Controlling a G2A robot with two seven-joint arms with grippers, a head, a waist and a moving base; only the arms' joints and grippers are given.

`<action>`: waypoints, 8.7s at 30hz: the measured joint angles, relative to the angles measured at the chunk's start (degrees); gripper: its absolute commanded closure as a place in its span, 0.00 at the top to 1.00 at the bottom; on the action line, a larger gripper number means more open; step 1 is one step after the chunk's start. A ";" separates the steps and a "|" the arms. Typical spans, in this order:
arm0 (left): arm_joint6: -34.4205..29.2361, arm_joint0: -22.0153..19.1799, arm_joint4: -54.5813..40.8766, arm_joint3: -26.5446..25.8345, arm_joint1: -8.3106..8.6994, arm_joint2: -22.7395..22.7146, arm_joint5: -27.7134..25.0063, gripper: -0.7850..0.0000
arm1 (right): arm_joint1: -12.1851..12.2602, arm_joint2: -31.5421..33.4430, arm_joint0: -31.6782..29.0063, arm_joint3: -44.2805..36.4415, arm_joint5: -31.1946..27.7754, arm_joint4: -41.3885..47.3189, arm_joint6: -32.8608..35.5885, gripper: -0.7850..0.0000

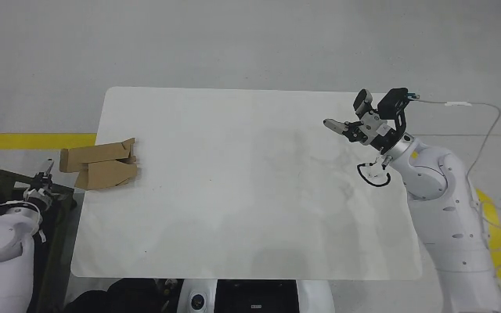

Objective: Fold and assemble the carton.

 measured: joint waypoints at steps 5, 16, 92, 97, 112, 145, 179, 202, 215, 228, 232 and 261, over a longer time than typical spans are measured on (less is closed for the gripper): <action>-2.89 -3.11 -4.88 3.75 -0.59 1.59 -2.09 1.00 | 0.00 0.00 0.00 0.00 0.00 0.00 0.00 1.00; -6.25 -6.94 -7.07 6.70 -0.88 2.93 -4.90 0.00 | 0.00 0.00 0.00 0.00 0.00 0.00 0.00 1.00; -39.94 -44.76 -5.93 -6.19 -8.97 50.39 -12.72 0.00 | 0.00 0.00 0.00 0.00 0.00 0.00 0.00 1.00; -45.67 -49.11 -6.42 -3.38 -10.53 55.65 -10.18 0.00 | 0.00 0.00 0.00 0.00 0.00 0.00 0.00 1.00; -48.33 -54.17 -8.42 2.54 -13.40 61.94 -10.25 0.00 | 0.00 0.00 0.00 0.00 0.00 0.00 0.00 1.00; -48.32 -54.17 -8.42 2.54 -13.40 61.94 -10.25 0.00 | 0.00 0.00 0.00 0.00 0.00 0.00 0.00 1.00; -47.93 -55.05 -13.35 4.96 -14.98 61.94 -15.17 0.00 | -0.34 -14.52 5.79 9.13 -3.14 46.30 36.75 1.00; -50.42 -63.14 -19.04 19.33 -23.02 70.61 -22.72 0.00 | -2.71 -25.57 11.10 15.54 -7.11 58.91 42.67 0.45; -51.03 -64.06 -18.89 22.05 -24.77 70.93 -23.45 0.00 | -2.98 -29.11 13.05 17.04 -7.51 60.94 42.24 0.00; -49.11 -64.54 -17.37 18.32 -24.25 68.72 -25.38 1.00 | -2.64 -31.00 14.14 17.77 -8.05 62.65 41.72 0.00; -47.74 -64.55 -13.44 17.84 -22.89 67.03 -26.74 1.00 | -2.73 -30.41 14.29 19.01 -9.05 64.14 40.12 0.00; -44.84 -48.43 -1.98 -0.17 -15.30 56.81 -20.54 0.35 | -3.26 -25.73 11.85 19.68 -5.84 64.52 28.80 0.00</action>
